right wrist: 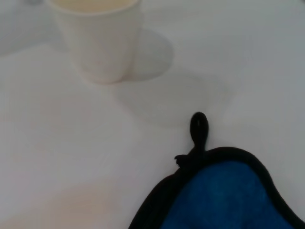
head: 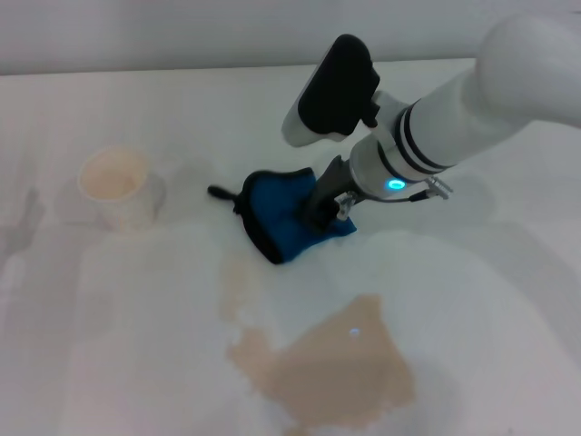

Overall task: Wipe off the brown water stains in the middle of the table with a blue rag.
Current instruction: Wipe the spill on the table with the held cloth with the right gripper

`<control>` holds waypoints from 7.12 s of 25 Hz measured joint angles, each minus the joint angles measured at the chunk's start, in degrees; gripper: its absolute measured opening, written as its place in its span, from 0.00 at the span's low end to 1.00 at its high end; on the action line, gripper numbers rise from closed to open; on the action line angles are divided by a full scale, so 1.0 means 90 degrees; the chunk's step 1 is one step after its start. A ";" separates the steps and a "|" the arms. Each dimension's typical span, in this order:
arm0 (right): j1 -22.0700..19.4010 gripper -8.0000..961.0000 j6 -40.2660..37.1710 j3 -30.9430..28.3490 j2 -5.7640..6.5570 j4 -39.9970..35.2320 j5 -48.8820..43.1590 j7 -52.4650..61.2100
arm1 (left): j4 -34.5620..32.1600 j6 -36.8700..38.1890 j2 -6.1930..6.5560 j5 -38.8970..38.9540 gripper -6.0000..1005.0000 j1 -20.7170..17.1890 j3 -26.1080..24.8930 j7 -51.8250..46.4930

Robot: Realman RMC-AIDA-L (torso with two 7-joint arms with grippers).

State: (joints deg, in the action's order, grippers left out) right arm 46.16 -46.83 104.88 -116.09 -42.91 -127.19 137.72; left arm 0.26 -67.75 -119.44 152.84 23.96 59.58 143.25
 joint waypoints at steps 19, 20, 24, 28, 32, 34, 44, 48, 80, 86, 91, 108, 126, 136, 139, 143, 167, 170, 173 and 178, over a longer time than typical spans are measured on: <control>-0.0044 0.09 -0.2077 0.1045 0.0004 -0.0827 0.0734 -0.0024 | -0.0110 -0.0025 0.0003 0.0008 0.88 0.0004 -0.0009 0.0001; -0.0050 0.09 -0.2208 0.1074 0.0002 -0.0844 0.0802 -0.0029 | -0.0132 -0.0024 0.0005 0.0009 0.88 0.0004 -0.0009 0.0002; -0.0132 0.08 -0.2583 0.1194 -0.0001 -0.0958 0.0928 -0.0066 | -0.0213 -0.0007 0.0008 0.0011 0.88 0.0022 0.0004 0.0004; -0.0149 0.07 -0.3142 0.1284 -0.0012 -0.1007 0.1011 -0.0075 | -0.0241 -0.0002 0.0009 0.0009 0.88 0.0065 0.0018 0.0011; -0.0158 0.07 -0.3672 0.1361 -0.0016 -0.1014 0.1086 -0.0078 | -0.0244 0.0001 0.0010 0.0006 0.88 0.0088 0.0020 0.0012; -0.0160 0.06 -0.3893 0.1422 -0.0021 -0.1010 0.1193 -0.0080 | -0.0244 0.0003 0.0016 0.0004 0.88 0.0090 0.0022 0.0012; -0.0123 0.06 -0.2912 0.1443 -0.0022 -0.1149 0.1302 -0.0087 | -0.0244 0.0009 0.0020 -0.0031 0.88 0.0092 0.0031 0.0018; -0.0092 0.06 -0.2143 0.1491 -0.0019 -0.1125 0.1259 -0.0087 | -0.0244 0.0009 0.0020 -0.0031 0.88 0.0092 0.0029 0.0020; -0.0404 0.06 0.1198 0.1505 0.0021 -0.0388 0.1134 -0.0074 | -0.0243 0.0018 0.0019 -0.0048 0.88 0.0061 0.0046 0.0031; -0.0306 0.06 0.0011 0.1619 0.0023 -0.0868 0.1112 -0.0142 | -0.0243 0.0018 0.0019 -0.0048 0.88 0.0079 0.0133 0.0031; -0.0289 0.06 -0.1292 0.1310 0.0037 -0.0999 0.1174 -0.0530 | -0.0243 -0.0009 0.0009 -0.0048 0.88 0.0047 0.0132 0.0031; -0.0177 0.06 -0.4310 0.0872 0.0069 -0.0494 0.1032 -0.0862 | -0.0243 0.0005 0.0009 -0.0275 0.88 0.0101 0.0137 0.0031; -0.0094 0.06 -0.3103 -0.0013 0.0064 -0.0678 -0.0168 -0.0848 | -0.0243 -0.0055 0.0003 -0.0294 0.88 0.0053 0.0137 0.0031; -0.0116 0.06 -0.2588 -0.0530 0.0069 -0.0679 -0.0943 -0.0831 | -0.0243 -0.0069 -0.0001 -0.0293 0.88 0.0123 0.0137 0.0028; -0.0137 0.06 -0.2661 -0.0706 0.0080 -0.0709 -0.1145 -0.0841 | -0.0243 -0.0069 -0.0001 -0.0293 0.88 0.0135 0.0137 0.0028; -0.0119 0.06 -0.2937 -0.0740 0.0097 -0.0743 -0.1292 -0.0851 | -0.0243 -0.0058 0.0004 -0.0293 0.88 0.0157 0.0137 0.0029; -0.0288 0.06 -0.5288 -0.0258 0.0009 -0.1145 -0.0341 -0.0915 | -0.0254 0.0007 0.0020 -0.0291 0.88 0.0221 0.0137 0.0031; -0.0359 0.06 -0.5296 -0.0055 0.0006 -0.1183 0.0118 -0.0972 | -0.0254 0.0009 0.0020 -0.0283 0.88 0.0221 0.0137 0.0031; -0.0437 0.06 -0.5167 0.0128 -0.0008 -0.1228 0.0470 -0.1059 | -0.0254 0.0013 0.0020 -0.0284 0.88 0.0226 0.0137 0.0032; -0.0553 0.06 -0.4831 0.0398 -0.0011 -0.1246 0.0991 -0.1085 | -0.0254 0.0019 0.0020 -0.0287 0.88 0.0232 0.0137 0.0037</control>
State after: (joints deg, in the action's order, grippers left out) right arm 41.19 -90.31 108.46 -116.19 -54.12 -118.27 127.95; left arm -2.02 -67.58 -119.26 150.25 26.05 60.82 143.58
